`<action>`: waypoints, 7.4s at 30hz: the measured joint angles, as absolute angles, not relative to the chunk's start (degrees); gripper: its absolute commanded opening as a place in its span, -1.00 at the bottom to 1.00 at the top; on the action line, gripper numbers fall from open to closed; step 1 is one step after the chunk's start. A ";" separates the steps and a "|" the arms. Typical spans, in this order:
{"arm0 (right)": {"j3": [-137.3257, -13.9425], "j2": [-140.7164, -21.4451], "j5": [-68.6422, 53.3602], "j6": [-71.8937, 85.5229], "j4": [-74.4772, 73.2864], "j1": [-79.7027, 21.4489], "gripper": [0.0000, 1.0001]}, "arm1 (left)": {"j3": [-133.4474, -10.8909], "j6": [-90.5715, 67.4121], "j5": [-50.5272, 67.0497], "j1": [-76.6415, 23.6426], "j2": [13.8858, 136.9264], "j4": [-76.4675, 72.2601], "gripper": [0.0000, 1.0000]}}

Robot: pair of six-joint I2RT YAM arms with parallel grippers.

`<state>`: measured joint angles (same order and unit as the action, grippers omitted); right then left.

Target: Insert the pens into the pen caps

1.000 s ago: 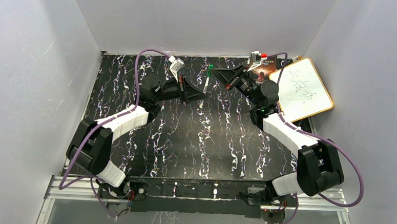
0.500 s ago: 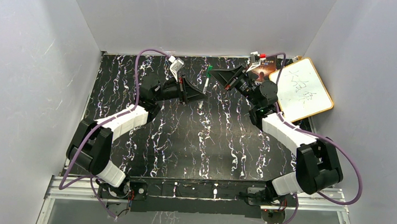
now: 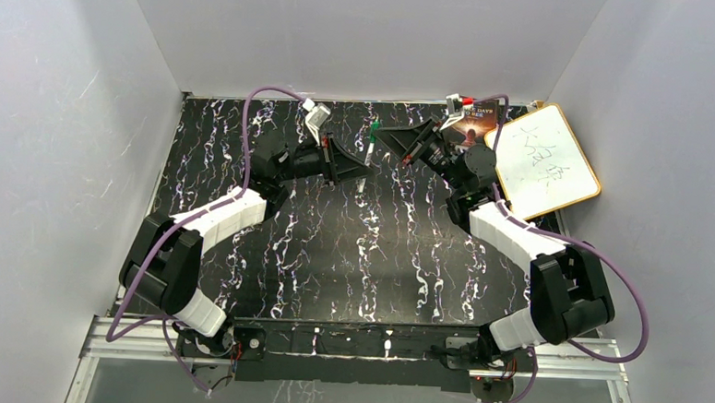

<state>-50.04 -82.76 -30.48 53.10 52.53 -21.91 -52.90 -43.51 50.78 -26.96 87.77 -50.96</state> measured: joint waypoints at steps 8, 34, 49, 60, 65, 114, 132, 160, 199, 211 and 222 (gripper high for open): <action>-47.18 -82.02 -29.52 53.52 55.81 -22.15 -1.00 | -54.61 -44.38 49.30 -27.14 88.40 -51.07 -1.00; -52.23 -78.15 -36.64 49.98 53.10 -23.16 -0.26 | -63.66 -3.95 52.66 -28.34 80.60 -21.80 -1.00; -54.35 -78.08 -37.39 44.84 47.55 -23.24 -1.00 | -63.79 -4.27 54.52 -28.36 81.23 -20.71 -1.00; -57.84 -78.06 -37.28 39.86 40.45 -23.24 -1.00 | -65.45 -10.13 52.56 -28.34 82.08 -20.73 -1.00; -59.29 -77.45 -34.85 35.31 35.33 -23.83 -1.00 | -66.43 -14.50 51.33 -28.36 83.26 -21.17 -1.00; -49.50 -75.83 -11.18 22.81 45.50 -29.91 -1.00 | -80.75 -20.62 64.18 -25.61 97.78 -21.02 -1.00; -48.93 -79.31 -8.73 22.33 50.17 -30.41 -1.00 | -82.08 -21.12 65.49 -24.80 99.85 -20.99 -1.00; -48.58 -81.28 -8.64 21.54 53.41 -32.32 -1.00 | -82.08 -20.45 67.26 -25.30 99.92 -18.83 -1.00; -43.75 -67.33 -6.72 25.47 15.14 -27.92 -0.08 | -76.09 -4.08 23.90 -20.32 102.59 10.81 -1.00; -39.57 -69.71 -9.15 26.35 15.88 -27.88 -0.08 | -78.98 1.50 8.03 -18.04 105.82 28.16 -1.00; -37.43 -74.28 -13.19 28.69 18.41 -27.88 -0.09 | -78.22 -1.28 -1.52 -15.27 108.49 33.82 -1.00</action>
